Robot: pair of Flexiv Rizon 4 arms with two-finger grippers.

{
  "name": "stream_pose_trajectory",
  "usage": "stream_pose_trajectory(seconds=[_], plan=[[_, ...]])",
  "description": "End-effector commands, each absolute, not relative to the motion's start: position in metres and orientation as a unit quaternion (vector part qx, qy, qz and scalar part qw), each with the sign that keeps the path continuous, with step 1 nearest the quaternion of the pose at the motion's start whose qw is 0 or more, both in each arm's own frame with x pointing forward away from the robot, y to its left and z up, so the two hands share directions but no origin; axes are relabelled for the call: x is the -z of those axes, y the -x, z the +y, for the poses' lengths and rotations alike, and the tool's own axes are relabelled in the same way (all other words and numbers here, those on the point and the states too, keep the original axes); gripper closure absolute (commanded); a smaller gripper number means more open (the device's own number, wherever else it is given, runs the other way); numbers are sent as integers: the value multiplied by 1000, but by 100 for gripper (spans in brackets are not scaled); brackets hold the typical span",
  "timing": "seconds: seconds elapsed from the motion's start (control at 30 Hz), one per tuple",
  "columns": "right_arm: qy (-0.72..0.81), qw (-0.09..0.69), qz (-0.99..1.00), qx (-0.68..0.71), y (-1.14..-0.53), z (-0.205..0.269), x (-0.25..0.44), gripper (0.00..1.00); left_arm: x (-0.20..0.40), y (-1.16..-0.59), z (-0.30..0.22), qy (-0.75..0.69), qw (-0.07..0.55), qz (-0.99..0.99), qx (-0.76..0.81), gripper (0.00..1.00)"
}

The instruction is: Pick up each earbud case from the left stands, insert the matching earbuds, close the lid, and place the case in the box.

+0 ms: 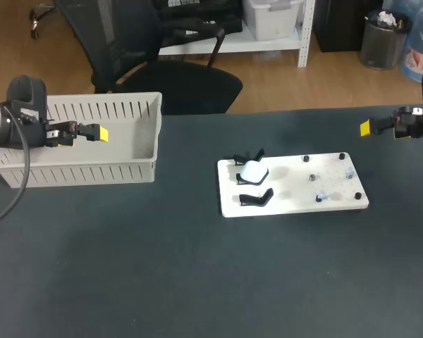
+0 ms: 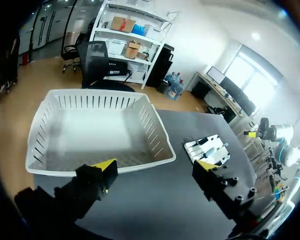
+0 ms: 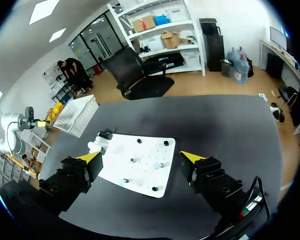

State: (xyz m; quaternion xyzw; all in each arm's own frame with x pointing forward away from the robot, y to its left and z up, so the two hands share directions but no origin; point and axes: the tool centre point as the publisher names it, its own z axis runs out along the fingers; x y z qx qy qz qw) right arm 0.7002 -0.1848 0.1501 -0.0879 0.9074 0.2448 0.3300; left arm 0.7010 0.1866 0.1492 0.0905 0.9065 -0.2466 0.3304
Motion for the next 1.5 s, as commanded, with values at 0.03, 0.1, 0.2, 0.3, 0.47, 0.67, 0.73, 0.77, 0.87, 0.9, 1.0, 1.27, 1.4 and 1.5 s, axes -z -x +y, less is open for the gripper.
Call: stream_pose_trajectory(seconds=[0.03, 0.1, 0.2, 0.3, 0.47, 0.67, 0.73, 0.77, 0.87, 0.9, 1.0, 1.27, 1.4, 1.5], plan=[[88, 330, 907, -245, -700, -185, -150, 0, -149, -701, 186, -90, 330, 907, 246, 0], [88, 330, 907, -245, -700, -185, -150, 0, -149, -701, 186, -90, 330, 907, 246, 0], [88, 330, 907, -245, -700, -185, -150, 0, -149, -701, 186, -90, 330, 907, 246, 0], [88, 330, 907, -245, -700, -185, -150, 0, -149, -701, 186, -90, 330, 907, 246, 0], [88, 330, 907, -245, -700, -185, -150, 0, -149, -701, 186, -90, 330, 907, 246, 0], [88, 330, 907, -245, -700, -185, -150, 0, -149, -701, 186, -90, 330, 907, 246, 0], [88, 330, 907, -245, -700, -185, -150, 0, -149, -701, 186, -90, 330, 907, 246, 0], [88, 330, 907, -245, -700, -185, -150, 0, -149, -701, 186, -90, 330, 907, 246, 0], [88, 330, 907, -245, -700, -185, -150, 0, -150, -701, 185, -96, 331, 906, 246, 0], [88, 330, 907, -245, -700, -185, -150, 0, -150, -701, 184, -101, 332, 905, 245, 0], [88, 330, 907, -245, -700, -185, -150, 0, -150, -700, 181, -116, 337, 901, 246, 0], [88, 330, 907, -245, -700, -185, -150, 0, -155, -698, 172, -161, 353, 886, 254, 0], [88, 330, 907, -245, -700, -185, -150, 0, -160, -696, 159, -227, 362, 867, 255, 0], [88, 330, 907, -245, -700, -185, -150, 0, -163, -692, 147, -293, 364, 847, 255, 0]])
